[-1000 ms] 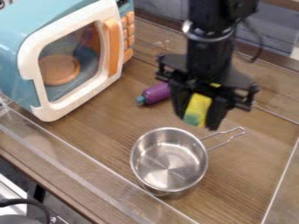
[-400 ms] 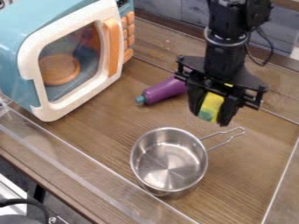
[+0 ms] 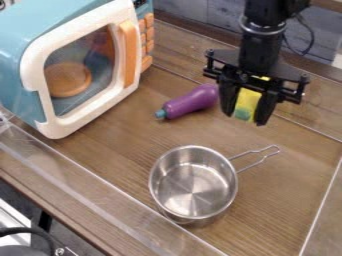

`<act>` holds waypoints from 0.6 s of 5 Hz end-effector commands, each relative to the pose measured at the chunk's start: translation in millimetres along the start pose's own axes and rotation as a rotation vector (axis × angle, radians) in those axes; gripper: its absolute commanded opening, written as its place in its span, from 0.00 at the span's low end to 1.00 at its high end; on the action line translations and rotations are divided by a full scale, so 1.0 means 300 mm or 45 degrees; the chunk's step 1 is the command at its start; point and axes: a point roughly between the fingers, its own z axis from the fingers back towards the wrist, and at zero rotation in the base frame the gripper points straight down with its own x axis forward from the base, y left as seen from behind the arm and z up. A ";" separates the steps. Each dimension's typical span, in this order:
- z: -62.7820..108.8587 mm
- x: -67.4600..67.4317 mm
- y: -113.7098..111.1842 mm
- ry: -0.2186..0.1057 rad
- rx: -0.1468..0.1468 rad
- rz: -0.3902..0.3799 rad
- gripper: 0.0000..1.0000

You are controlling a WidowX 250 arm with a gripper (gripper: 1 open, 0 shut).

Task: Remove the banana from inside the silver pot and put it on the table

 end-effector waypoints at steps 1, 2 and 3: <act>0.059 0.035 -0.040 -0.068 -0.011 0.053 0.00; 0.029 0.032 -0.067 -0.059 0.002 0.058 0.00; -0.001 0.027 -0.093 -0.049 0.012 0.063 0.00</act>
